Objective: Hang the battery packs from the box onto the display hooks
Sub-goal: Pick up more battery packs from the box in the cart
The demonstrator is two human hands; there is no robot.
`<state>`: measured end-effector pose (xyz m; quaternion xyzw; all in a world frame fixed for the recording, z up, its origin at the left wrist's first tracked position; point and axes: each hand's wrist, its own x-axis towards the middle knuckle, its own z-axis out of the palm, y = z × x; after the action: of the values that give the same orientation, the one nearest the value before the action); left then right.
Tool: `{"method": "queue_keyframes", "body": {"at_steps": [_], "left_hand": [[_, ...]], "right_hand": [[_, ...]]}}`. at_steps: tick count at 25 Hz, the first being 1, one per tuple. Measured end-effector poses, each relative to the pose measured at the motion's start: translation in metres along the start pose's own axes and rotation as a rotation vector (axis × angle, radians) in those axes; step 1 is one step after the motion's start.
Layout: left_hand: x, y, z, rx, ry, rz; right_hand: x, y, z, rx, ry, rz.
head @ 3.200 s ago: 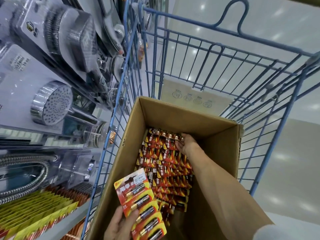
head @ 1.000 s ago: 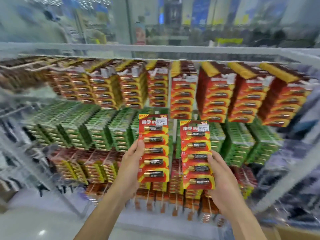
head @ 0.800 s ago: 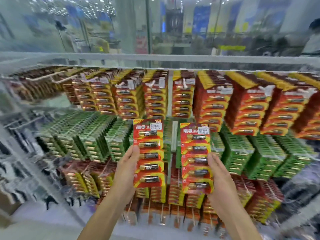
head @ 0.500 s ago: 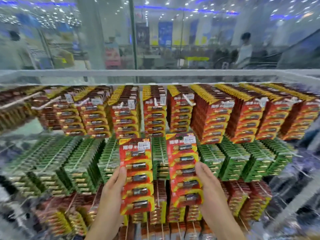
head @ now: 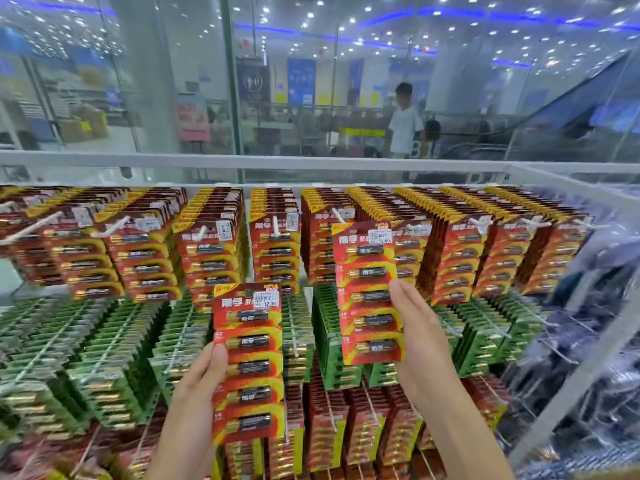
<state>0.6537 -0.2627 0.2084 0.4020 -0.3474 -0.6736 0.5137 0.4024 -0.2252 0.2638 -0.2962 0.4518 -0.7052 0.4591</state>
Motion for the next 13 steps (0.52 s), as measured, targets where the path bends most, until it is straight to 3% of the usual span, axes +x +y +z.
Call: {"method": "queue_keyframes", "body": {"at_steps": [13], "left_hand": [[0.01,0.018,0.038,0.087,-0.033,0.111]], "right_hand": [[0.023,0.009,0.001,-0.02,-0.024,0.08]]}}
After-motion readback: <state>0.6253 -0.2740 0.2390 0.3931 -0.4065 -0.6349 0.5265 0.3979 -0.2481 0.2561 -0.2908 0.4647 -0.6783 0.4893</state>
